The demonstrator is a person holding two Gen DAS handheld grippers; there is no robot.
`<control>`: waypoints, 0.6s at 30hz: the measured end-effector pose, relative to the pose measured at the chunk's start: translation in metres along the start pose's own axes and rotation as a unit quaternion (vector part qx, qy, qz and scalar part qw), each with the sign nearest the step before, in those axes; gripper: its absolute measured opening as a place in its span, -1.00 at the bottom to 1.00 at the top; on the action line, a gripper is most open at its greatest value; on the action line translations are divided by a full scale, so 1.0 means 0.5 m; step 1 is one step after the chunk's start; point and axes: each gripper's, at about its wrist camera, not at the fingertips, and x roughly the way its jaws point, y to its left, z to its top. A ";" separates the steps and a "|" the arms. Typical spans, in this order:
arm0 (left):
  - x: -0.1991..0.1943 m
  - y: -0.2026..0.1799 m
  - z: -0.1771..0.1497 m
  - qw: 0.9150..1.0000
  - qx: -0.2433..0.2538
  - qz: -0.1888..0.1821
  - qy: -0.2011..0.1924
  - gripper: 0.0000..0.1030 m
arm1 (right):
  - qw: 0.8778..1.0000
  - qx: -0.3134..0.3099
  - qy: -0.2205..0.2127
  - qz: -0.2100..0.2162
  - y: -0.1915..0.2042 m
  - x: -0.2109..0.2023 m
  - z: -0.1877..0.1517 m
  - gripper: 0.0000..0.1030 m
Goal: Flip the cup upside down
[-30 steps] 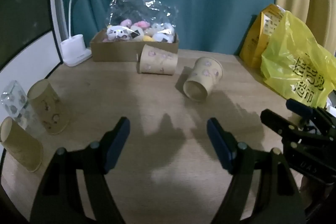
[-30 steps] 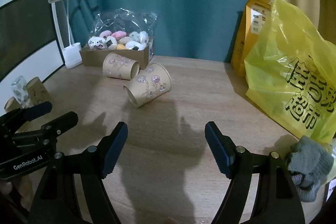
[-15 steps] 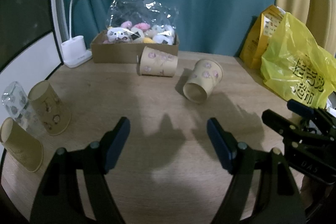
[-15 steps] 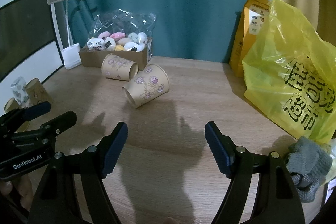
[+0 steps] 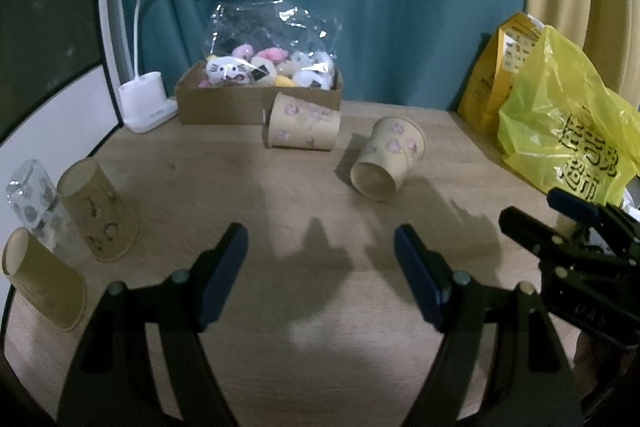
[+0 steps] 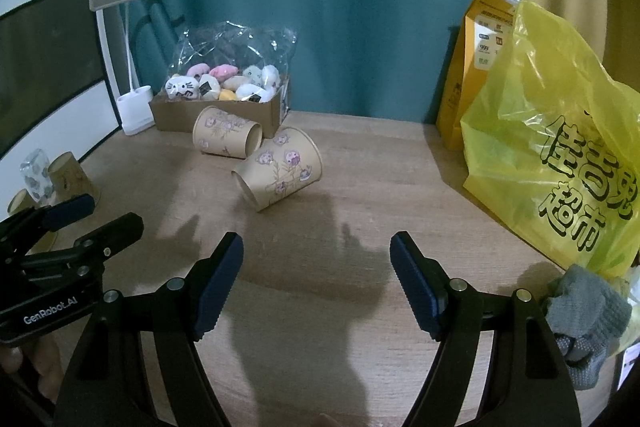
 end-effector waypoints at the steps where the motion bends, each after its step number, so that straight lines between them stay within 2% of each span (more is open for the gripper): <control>1: -0.001 0.000 0.000 1.000 0.000 0.000 -0.001 0.49 | 1.000 0.000 0.000 0.000 0.000 0.000 0.000 0.53; 18: -0.008 -0.002 -0.001 1.000 0.002 0.000 -0.004 0.49 | 1.000 -0.001 -0.001 -0.001 -0.002 -0.002 0.000 0.53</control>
